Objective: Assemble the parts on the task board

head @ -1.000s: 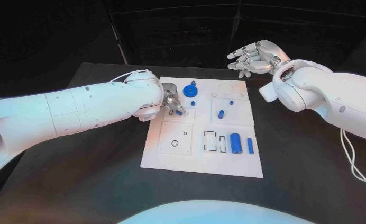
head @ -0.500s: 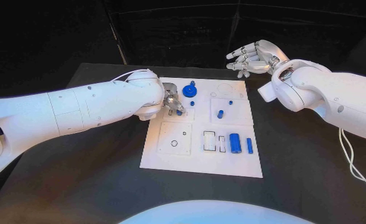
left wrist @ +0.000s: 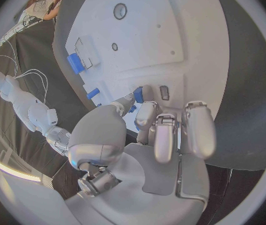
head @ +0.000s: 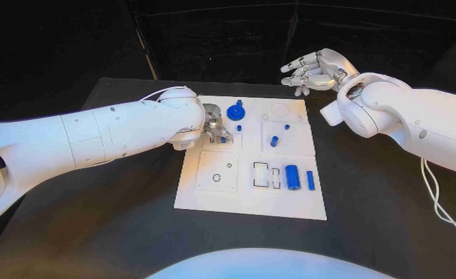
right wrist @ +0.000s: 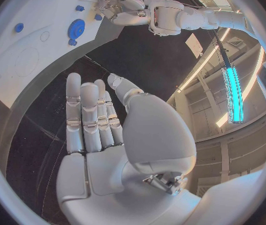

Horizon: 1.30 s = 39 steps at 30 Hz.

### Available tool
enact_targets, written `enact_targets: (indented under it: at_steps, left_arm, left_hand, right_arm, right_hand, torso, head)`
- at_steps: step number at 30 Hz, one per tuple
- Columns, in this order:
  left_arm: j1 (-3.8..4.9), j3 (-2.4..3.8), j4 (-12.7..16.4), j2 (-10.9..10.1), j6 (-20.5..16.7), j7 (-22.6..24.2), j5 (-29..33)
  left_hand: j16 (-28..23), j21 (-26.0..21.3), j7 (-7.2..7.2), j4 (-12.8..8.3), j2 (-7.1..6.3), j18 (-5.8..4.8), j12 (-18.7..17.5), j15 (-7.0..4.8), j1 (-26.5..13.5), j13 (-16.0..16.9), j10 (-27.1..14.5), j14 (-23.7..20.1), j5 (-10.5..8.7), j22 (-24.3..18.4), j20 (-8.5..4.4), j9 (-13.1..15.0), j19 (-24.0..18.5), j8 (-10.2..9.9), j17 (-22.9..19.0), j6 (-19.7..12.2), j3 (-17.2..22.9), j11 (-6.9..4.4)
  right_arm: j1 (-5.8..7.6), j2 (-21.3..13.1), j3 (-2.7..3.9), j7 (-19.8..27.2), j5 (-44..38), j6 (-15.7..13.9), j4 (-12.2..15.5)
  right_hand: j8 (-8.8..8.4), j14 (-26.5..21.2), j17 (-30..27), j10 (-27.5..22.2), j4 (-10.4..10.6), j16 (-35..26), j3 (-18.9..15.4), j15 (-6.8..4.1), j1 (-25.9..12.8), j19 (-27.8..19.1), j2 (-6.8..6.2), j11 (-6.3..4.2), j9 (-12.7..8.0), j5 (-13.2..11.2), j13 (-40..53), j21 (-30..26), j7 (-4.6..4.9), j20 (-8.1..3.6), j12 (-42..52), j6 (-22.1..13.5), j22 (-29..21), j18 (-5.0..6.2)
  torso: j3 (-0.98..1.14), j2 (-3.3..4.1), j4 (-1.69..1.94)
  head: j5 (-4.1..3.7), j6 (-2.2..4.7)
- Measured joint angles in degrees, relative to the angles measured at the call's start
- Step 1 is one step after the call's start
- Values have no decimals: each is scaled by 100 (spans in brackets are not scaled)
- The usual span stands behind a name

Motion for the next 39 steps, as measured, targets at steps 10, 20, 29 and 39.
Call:
enact_targets:
  at_steps: [10,20,29,39]
  left_arm:
    - [-2,-1,-23,-2,-17,0,17]
    - [-3,-2,105,-133,-57,0,26]
    - [143,202,203,-241,-86,0,29]
    - [468,332,92,-339,38,-1,31]
  left_hand:
    - [0,0,0,263,-95,0,0,0,-174,-33,0,0,-21,7,-11,14,-11,0,0,0,-691,0]
    - [0,0,-20,512,-117,0,0,-21,-195,-46,-21,-21,-21,7,-22,25,-22,-4,0,18,-1314,-20]
    - [0,0,-20,825,-155,0,0,-20,-201,-81,-21,-21,-61,-16,-22,32,-22,-4,0,18,-1738,-20]
    - [0,-157,267,934,-108,0,-219,96,310,-420,-301,-9,-61,-218,51,-375,-32,-540,0,-559,-2186,198]
  right_arm:
    - [0,6,0,-4,-2,8,-5]
    - [0,16,0,-6,-3,19,-25]
    - [-1,47,-1,2,-4,36,-57]
    - [-1,63,-1,4,-5,48,-101]
  right_hand:
    - [67,-260,-395,-110,23,-224,23,44,-37,-139,-38,29,-1,10,-114,-22,40,39,-25,-80,-8,0]
    - [67,-299,-426,-131,42,-224,4,44,-72,-159,-67,50,-1,62,-155,-47,41,60,-47,-115,-18,0]
    - [133,-330,-501,-151,181,-224,-135,75,-281,-189,-156,71,-2,477,-244,-96,33,90,-51,-148,-39,1]
    - [162,-372,-538,-151,237,-224,-192,75,-311,-189,-187,71,-2,544,-286,-125,37,90,-51,-184,-54,1]
  torso:
    - [-3,1,1]
    - [-8,2,4]
    - [-7,-3,7]
    - [-1,-6,6]
  head:
    - [-4,5]
    - [-23,27]
    - [-21,54]
    - [-15,100]
